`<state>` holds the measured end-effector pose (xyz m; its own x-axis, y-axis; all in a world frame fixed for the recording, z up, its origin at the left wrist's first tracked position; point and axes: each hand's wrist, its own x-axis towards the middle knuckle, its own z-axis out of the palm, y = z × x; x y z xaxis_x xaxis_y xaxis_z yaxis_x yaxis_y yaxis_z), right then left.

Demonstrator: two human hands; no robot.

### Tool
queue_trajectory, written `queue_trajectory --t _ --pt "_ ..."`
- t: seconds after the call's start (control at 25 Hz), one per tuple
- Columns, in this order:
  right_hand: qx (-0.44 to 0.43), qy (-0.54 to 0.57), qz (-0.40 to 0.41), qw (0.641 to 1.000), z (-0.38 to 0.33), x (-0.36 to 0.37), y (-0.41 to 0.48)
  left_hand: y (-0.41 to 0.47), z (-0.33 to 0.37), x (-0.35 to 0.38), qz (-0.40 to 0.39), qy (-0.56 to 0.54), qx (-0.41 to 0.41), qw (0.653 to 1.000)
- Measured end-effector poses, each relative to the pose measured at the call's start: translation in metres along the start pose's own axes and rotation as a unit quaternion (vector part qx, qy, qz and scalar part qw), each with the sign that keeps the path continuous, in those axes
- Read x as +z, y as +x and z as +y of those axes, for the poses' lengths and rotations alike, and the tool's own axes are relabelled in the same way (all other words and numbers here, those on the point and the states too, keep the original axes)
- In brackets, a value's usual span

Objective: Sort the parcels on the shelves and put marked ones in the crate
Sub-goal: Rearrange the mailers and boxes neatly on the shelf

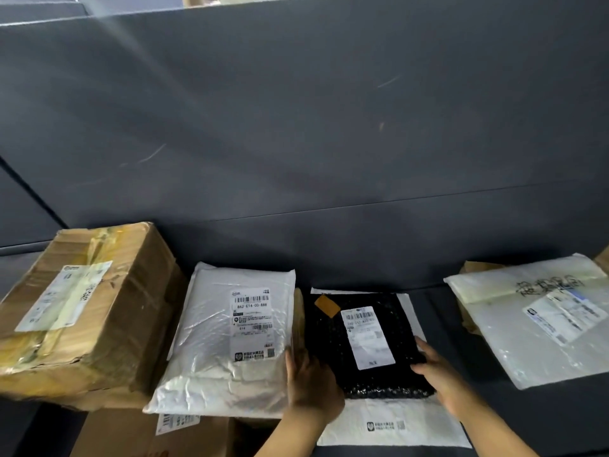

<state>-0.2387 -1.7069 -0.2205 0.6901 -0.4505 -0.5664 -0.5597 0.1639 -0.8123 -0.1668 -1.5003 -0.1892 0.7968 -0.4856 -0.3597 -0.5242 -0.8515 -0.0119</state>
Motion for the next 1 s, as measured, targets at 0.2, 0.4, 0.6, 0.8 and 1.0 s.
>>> queue_trajectory --t 0.2,0.4,0.6,0.8,1.0 --pt "0.005 -0.106 -0.013 0.994 -0.004 0.001 0.016 -0.005 0.008 0.003 -0.033 0.085 0.007 0.996" --pt "0.024 -0.164 -0.022 0.986 0.001 0.0 0.022 -0.004 0.006 0.008 -0.03 0.108 0.015 0.994" --pt "0.03 -0.166 0.0 0.986 0.003 0.001 0.019 -0.001 0.007 0.014 -0.009 0.123 0.017 0.992" --pt "0.035 0.045 0.078 0.995 0.009 -0.014 -0.006 0.01 0.018 -0.003 0.052 0.103 0.023 0.993" --pt "0.075 0.546 0.12 0.826 0.029 -0.072 -0.032 0.019 0.058 -0.018 0.058 0.109 0.093 0.988"
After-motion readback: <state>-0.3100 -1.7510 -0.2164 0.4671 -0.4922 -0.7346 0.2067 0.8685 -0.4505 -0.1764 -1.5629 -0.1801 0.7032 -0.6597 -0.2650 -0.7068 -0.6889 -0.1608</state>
